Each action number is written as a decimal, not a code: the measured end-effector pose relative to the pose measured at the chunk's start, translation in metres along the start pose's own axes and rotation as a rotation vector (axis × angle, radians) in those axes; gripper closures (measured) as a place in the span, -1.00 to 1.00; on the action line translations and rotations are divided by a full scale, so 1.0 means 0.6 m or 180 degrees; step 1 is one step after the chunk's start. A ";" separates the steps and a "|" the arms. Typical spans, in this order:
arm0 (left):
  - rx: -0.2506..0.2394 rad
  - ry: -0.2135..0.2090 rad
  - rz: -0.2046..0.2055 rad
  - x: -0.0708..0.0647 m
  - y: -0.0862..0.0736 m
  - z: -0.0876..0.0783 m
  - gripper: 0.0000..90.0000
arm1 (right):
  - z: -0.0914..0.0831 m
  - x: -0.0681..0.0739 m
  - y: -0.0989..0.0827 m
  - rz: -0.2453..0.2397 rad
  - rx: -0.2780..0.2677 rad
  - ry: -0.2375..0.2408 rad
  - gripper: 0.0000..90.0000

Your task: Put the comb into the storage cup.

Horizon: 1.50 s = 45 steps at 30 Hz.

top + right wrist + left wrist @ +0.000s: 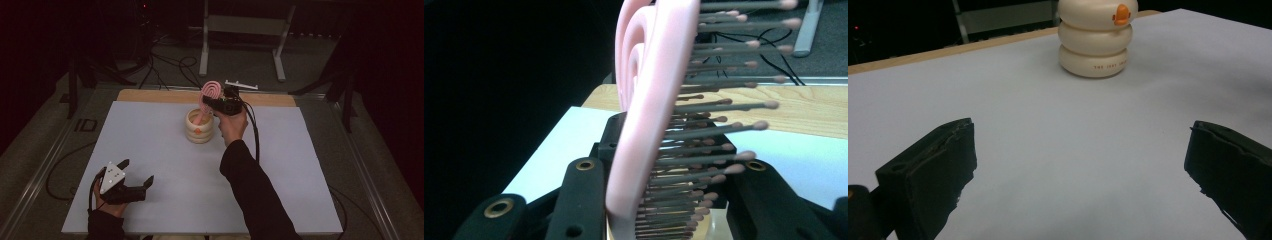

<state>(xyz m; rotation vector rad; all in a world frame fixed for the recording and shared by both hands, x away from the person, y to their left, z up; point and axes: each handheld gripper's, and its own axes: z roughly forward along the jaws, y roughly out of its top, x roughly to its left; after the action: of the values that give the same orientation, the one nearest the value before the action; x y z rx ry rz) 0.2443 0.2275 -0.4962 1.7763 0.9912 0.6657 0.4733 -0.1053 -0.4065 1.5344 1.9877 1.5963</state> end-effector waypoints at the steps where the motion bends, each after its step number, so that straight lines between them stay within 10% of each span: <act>1: 0.0000 0.0000 0.0000 0.000 0.000 0.000 -0.97 | 0.000 0.000 0.000 0.0000 0.0000 0.0000 0.41; 45: 0.0010 -0.0008 0.0006 0.000 0.000 0.001 -0.97 | 0.013 0.007 -0.020 -0.0060 0.0090 -0.0086 0.41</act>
<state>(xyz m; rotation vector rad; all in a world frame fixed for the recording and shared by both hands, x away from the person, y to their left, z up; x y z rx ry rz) 0.2447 0.2270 -0.4965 1.7806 0.9896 0.6632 0.4696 -0.0959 -0.4176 1.5344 2.0128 1.5386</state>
